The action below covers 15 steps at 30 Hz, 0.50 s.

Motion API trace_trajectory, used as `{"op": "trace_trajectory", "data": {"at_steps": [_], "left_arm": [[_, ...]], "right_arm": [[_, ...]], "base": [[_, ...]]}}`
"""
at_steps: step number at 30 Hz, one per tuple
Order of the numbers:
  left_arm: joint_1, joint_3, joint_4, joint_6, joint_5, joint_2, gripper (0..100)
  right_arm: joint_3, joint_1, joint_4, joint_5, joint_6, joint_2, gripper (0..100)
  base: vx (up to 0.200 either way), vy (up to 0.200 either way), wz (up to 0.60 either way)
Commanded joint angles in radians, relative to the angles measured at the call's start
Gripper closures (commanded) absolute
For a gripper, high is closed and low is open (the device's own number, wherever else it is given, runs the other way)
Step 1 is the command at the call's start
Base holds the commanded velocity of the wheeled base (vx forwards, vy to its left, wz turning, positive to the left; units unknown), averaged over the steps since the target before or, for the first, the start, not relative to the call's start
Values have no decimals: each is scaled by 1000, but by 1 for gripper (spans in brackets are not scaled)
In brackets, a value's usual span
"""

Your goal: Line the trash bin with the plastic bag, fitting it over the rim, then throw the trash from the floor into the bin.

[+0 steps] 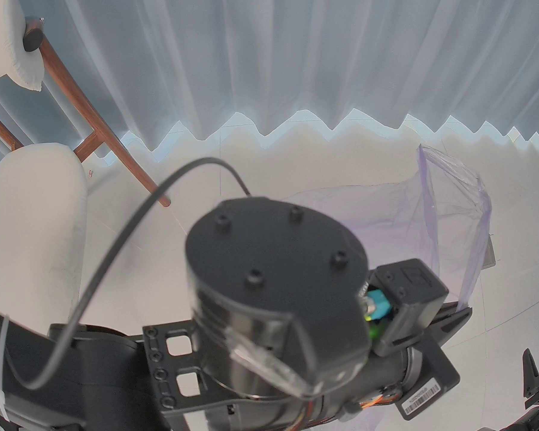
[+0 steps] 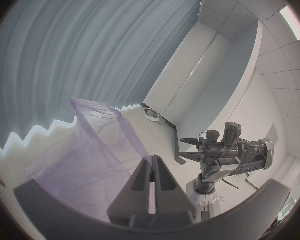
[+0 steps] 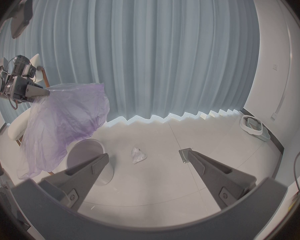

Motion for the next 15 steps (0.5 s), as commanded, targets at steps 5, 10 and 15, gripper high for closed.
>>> {"op": "trace_trajectory", "data": {"at_steps": [5,10,15], "left_arm": [[-46,1,-1,0,-1,1,100],[-82,4,-1,0,0,2,100],[-89,4,-5,0,5,15,100]], "right_arm": [[18,0,-1,0,0,-17,0],[18,0,-1,0,0,-17,0],[18,0,-1,0,0,-17,0]], "base": [[0,0,0],[0,0,0],[0,0,0]]}}
